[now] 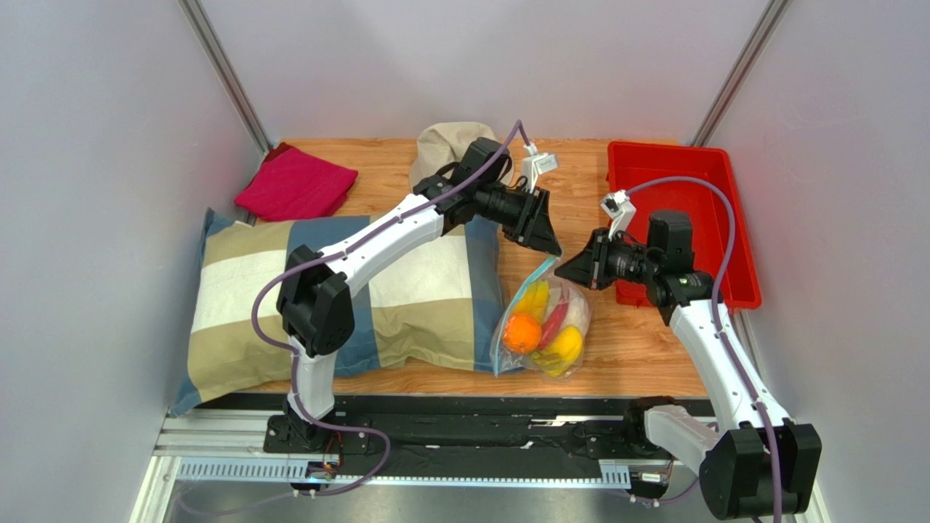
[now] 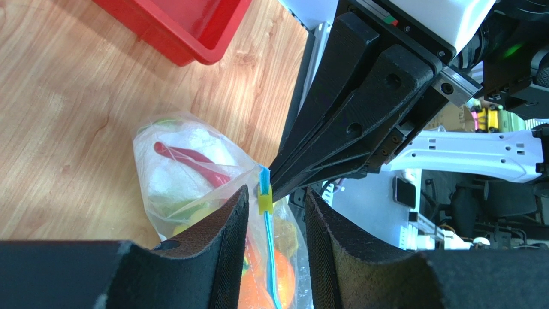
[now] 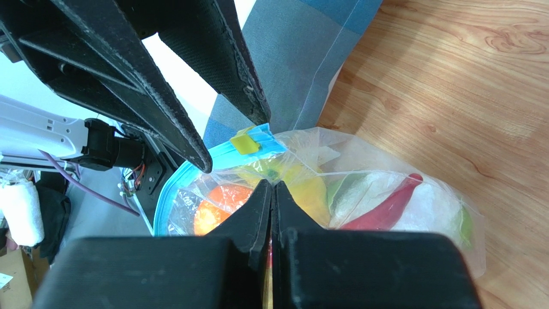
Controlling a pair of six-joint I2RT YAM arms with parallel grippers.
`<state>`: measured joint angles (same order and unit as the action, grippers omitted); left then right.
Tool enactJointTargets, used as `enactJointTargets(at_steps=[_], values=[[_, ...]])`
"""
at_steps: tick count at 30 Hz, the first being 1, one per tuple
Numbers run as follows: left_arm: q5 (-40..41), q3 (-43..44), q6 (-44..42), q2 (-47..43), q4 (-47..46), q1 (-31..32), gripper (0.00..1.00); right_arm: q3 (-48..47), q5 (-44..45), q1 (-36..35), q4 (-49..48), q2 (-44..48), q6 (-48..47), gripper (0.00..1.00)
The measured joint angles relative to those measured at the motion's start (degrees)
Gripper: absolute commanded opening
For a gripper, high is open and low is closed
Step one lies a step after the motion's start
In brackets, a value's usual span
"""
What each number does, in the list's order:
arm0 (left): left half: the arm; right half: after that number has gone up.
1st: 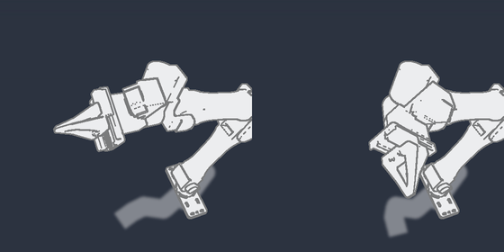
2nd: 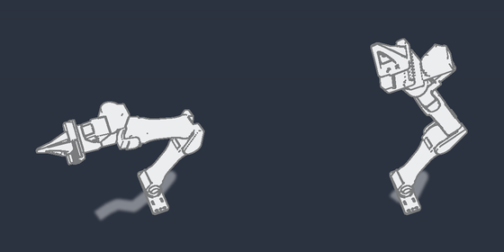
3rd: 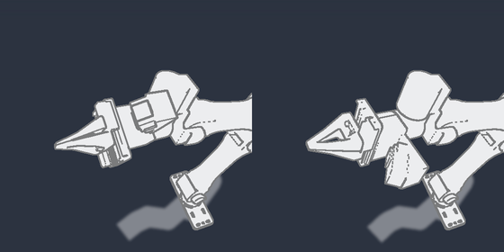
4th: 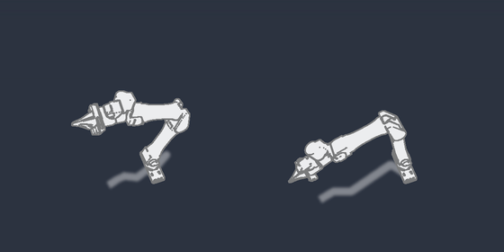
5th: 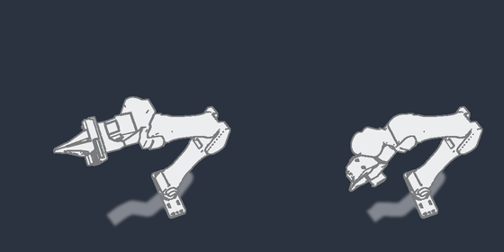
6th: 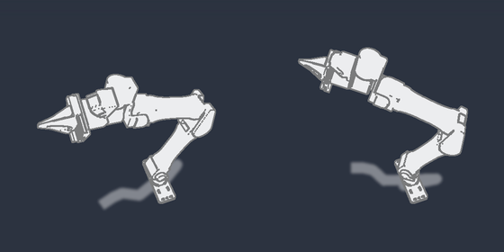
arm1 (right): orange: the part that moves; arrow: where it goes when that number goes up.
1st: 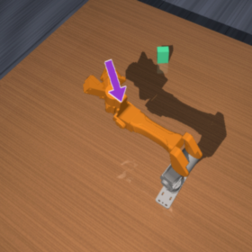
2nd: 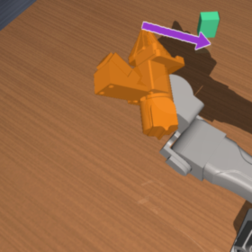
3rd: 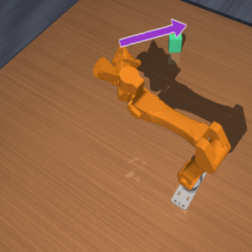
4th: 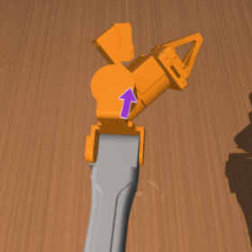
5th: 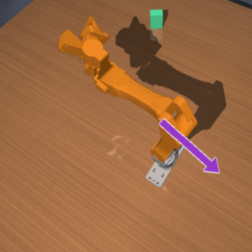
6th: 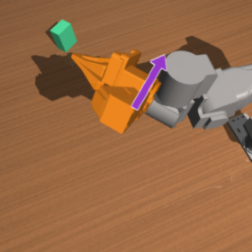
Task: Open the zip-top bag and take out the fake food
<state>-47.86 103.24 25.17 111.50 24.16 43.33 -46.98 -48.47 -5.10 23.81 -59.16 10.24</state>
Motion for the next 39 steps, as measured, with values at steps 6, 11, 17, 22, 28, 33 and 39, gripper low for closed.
enactJointTargets(at_steps=[6,11,17,22,28,33,39], values=[[0.0,0.0,0.1,0.2,0.0,0.1,0.41,0.0,0.0,-0.1,0.1,0.0,0.0,0.0],[0.0,0.0,0.1,1.1,0.4,0.1,0.36,-0.4,0.0,-0.2,0.2,-0.2,0.0,0.0],[0.1,0.0,-0.1,1.4,0.9,0.1,0.0,-0.9,0.0,-0.4,0.2,-0.9,0.0,0.06],[0.1,0.0,-1.4,1.4,0.9,0.1,0.0,-1.1,0.0,-1.1,0.2,-1.6,-1.2,0.33],[-0.2,0.0,-3.0,1.4,1.4,0.1,0.0,-2.7,0.2,-1.8,0.4,-5.0,-2.8,0.31],[-0.3,0.0,-3.9,1.4,1.5,-0.1,0.0,-3.6,-0.5,-2.2,0.0,-7.7,-3.3,0.0],[0.8,0.0,-4.5,1.3,2.5,0.0,0.0,-3.6,1.1,-2.9,-0.6,-7.2,-1.7,0.0]])
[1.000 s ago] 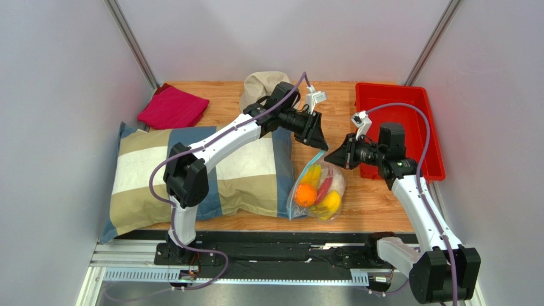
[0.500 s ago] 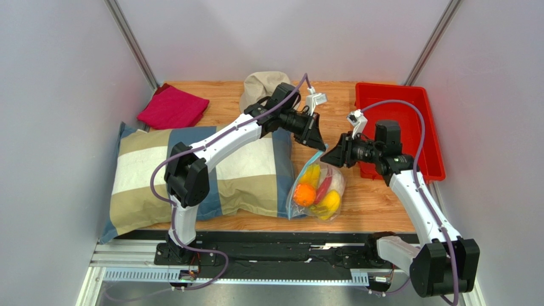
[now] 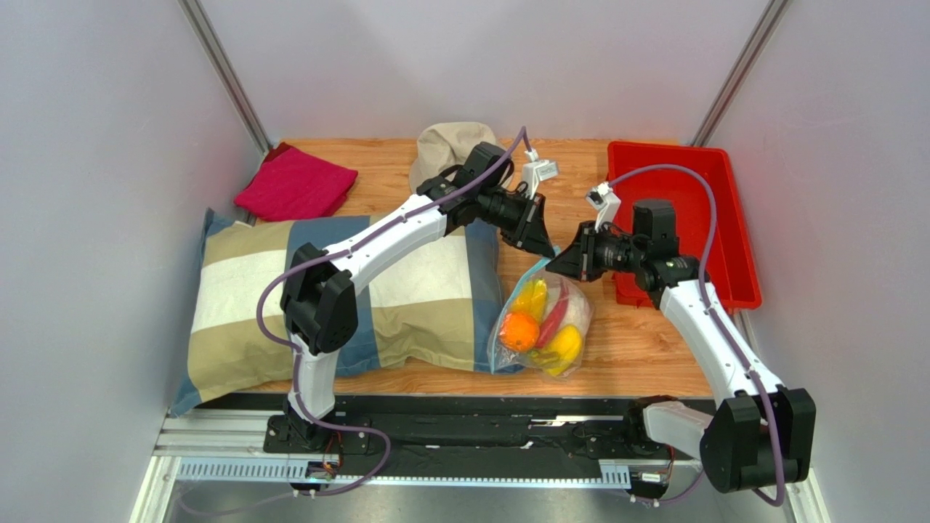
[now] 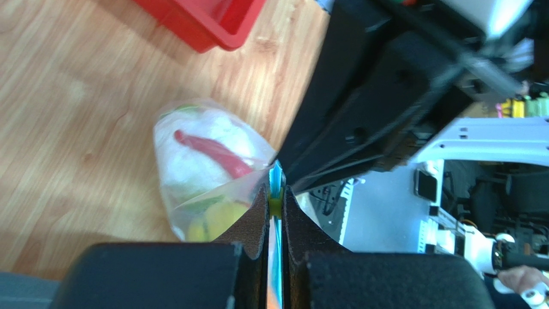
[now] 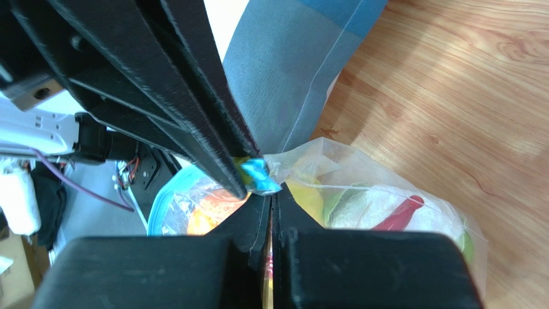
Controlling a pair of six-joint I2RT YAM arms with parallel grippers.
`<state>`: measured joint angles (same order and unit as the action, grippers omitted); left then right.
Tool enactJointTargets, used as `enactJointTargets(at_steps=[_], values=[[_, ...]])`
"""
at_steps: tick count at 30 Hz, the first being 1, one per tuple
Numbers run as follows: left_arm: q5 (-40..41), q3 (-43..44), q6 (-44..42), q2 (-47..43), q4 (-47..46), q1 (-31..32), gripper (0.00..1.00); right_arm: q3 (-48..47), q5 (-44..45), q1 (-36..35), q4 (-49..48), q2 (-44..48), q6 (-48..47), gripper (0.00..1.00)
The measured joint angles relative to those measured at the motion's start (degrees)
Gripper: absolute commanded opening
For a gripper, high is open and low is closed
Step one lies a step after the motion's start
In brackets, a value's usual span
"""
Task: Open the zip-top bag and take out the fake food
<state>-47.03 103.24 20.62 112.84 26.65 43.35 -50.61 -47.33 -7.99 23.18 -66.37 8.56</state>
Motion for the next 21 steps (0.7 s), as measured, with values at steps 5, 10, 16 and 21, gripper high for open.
enactJointTargets(at_steps=[5,10,16,21], values=[[3.3,-0.6,-0.2,-0.5,1.2,0.0,0.0,1.1,4.2,-0.2,-0.1,3.9,5.0,0.0],[5.4,-2.4,-0.1,-1.6,0.8,0.2,0.0,0.5,7.6,-0.2,1.1,4.7,9.8,0.0],[6.0,-5.7,1.0,-3.6,-0.8,0.4,0.0,-2.6,10.5,-0.3,4.2,2.5,12.5,0.0],[6.7,-10.6,1.6,-6.9,-1.7,1.4,0.0,-4.3,13.6,-0.2,5.8,-0.3,14.5,0.0]])
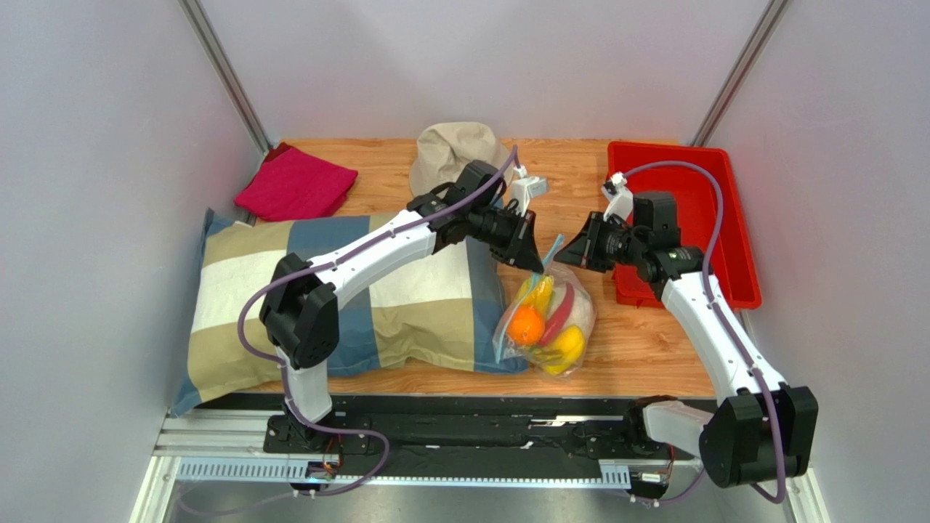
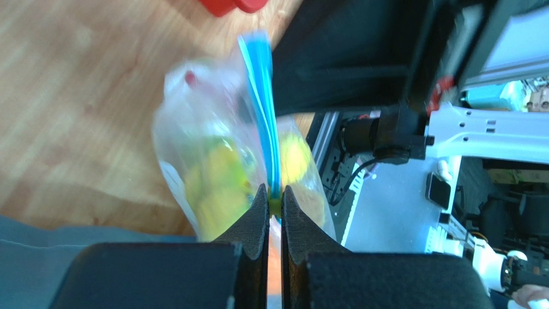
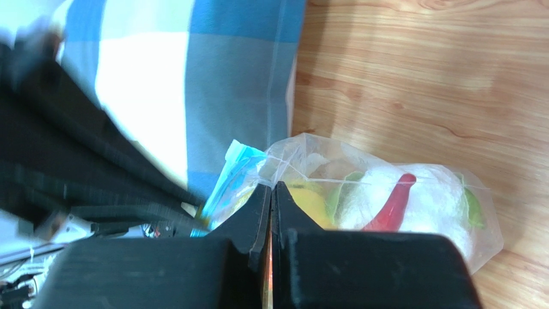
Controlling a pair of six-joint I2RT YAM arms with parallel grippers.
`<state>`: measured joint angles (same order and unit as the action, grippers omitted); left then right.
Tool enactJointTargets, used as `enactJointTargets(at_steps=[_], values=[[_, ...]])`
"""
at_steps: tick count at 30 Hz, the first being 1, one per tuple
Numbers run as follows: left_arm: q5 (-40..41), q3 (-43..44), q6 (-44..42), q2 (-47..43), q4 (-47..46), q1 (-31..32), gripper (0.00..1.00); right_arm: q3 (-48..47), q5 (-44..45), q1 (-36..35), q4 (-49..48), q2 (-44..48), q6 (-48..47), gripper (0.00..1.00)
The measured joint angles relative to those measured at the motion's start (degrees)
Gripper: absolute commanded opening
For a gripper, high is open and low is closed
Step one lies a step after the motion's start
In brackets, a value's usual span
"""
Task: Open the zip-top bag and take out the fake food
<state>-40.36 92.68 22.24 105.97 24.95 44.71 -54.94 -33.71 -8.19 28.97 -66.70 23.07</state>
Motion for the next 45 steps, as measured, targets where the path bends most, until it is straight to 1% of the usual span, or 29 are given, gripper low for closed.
enactJointTargets(at_steps=[3,6,10,13,16,18,19,20,22,24,25,28,32,38,45], values=[[1.6,-5.6,0.7,-3.7,-0.5,1.3,0.0,-2.7,1.8,0.0,1.9,-3.3,0.1,0.0],[3.1,-12.7,2.2,-9.2,-0.5,3.1,0.0,-8.0,4.8,0.2,3.9,-8.0,0.0,0.0],[5.2,-19.7,4.8,-16.1,-1.3,5.9,0.0,-15.2,6.4,0.2,5.6,-14.9,0.0,0.0],[6.6,-22.4,7.1,-19.2,-3.1,7.9,0.0,-17.8,7.0,0.3,5.8,-18.1,-0.1,0.0],[8.0,-23.0,9.3,-19.8,-5.1,8.9,0.0,-18.8,6.8,0.2,7.2,-19.3,-0.2,0.01],[8.5,-23.0,10.3,-19.8,-5.6,9.4,0.0,-19.6,6.5,0.0,8.3,-20.3,0.1,0.17],[8.5,-22.8,10.7,-19.6,-5.7,9.6,0.0,-20.3,6.7,-0.3,9.3,-20.8,0.4,0.35],[8.3,-22.4,10.9,-19.3,-5.4,9.7,0.0,-21.6,7.8,-0.7,10.8,-21.5,0.6,0.42],[7.4,-20.0,10.9,-17.8,-3.7,10.2,0.0,-24.5,11.3,-1.6,14.3,-22.8,1.4,0.53],[6.6,-16.7,10.8,-15.6,-2.4,10.8,0.0,-27.4,16.2,-2.5,18.6,-23.1,2.3,0.56],[6.2,-15.2,10.7,-14.6,-2.2,11.0,0.0,-29.1,19.0,-2.8,21.9,-22.7,2.8,0.57],[5.1,-13.1,10.6,-13.0,-1.6,11.1,0.0,-30.5,21.2,-3.1,25.9,-21.8,3.7,0.57],[4.3,-12.5,10.4,-12.4,0.0,11.1,0.0,-30.7,22.9,-4.6,30.3,-19.8,4.7,0.55],[3.6,-11.3,10.0,-11.3,2.2,11.1,0.0,-31.6,26.4,-8.3,33.1,-18.3,5.9,0.51],[3.3,-9.6,9.6,-10.5,3.1,11.1,0.0,-33.9,28.7,-8.5,32.8,-17.2,6.3,0.44]])
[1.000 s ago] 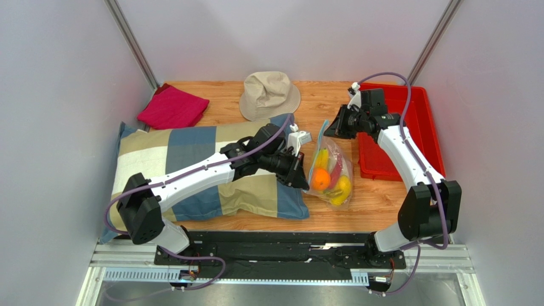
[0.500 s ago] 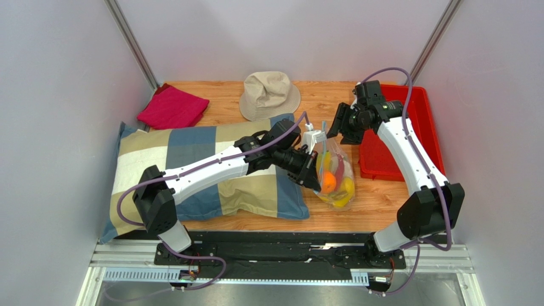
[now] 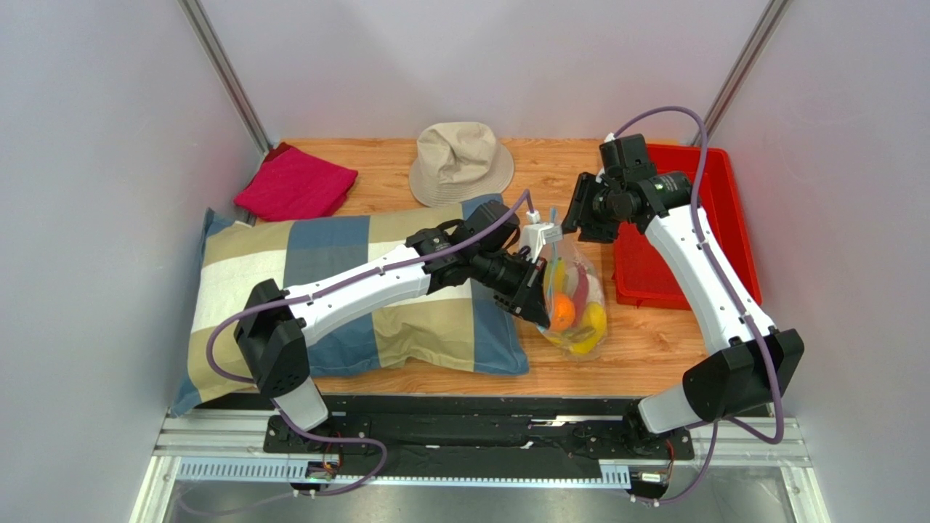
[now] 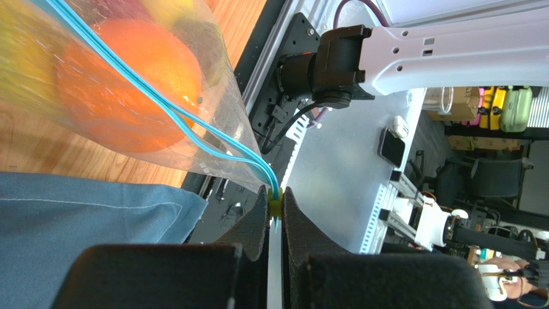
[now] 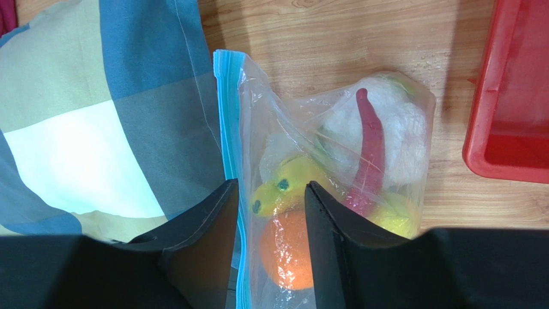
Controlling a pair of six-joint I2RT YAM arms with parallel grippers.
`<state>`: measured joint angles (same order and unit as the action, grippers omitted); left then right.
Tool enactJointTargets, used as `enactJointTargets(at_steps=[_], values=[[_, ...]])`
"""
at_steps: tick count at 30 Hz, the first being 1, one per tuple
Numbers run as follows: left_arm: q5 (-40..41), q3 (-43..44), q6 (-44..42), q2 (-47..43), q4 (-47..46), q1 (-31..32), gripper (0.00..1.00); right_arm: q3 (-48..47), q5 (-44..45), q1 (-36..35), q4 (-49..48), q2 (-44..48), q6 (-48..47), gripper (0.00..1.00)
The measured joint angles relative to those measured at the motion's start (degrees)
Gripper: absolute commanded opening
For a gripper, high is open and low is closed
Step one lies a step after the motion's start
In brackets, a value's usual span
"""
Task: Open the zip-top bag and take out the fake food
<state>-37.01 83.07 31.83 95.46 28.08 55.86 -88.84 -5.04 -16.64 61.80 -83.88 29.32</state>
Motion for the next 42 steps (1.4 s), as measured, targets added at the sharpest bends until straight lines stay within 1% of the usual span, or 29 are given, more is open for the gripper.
enactJointTargets(at_steps=[17,22,25,30,34,38,40,42], values=[[-0.4,0.2,0.0,0.6,0.5,0.0,0.0,0.0,-2.8,-1.2,-2.8,0.0,0.0,0.36],[-0.4,0.2,-0.1,0.6,0.5,0.0,0.0,1.9,-3.9,-1.7,-4.5,0.0,0.2,0.35],[-0.4,0.2,-0.1,0.6,0.5,0.0,0.0,3.9,-4.2,-1.9,-5.0,0.0,0.5,0.33],[-0.4,0.2,-0.2,0.6,0.5,0.0,0.0,6.0,-4.5,-2.0,-5.6,0.0,0.6,0.25],[-0.4,0.2,-0.2,0.6,0.5,0.0,0.0,6.8,-4.5,-2.0,-5.8,0.0,0.7,0.28],[-0.4,0.2,-0.2,0.6,0.5,0.0,0.0,6.8,-4.5,-2.1,-6.0,0.0,0.9,0.22],[-0.5,0.2,-0.2,0.6,0.5,0.0,0.0,6.8,-4.5,-2.1,-6.0,0.0,0.9,0.22],[-0.5,0.2,-0.2,0.6,0.5,0.0,0.0,6.8,-4.6,-2.1,-6.0,0.0,0.9,0.27]])
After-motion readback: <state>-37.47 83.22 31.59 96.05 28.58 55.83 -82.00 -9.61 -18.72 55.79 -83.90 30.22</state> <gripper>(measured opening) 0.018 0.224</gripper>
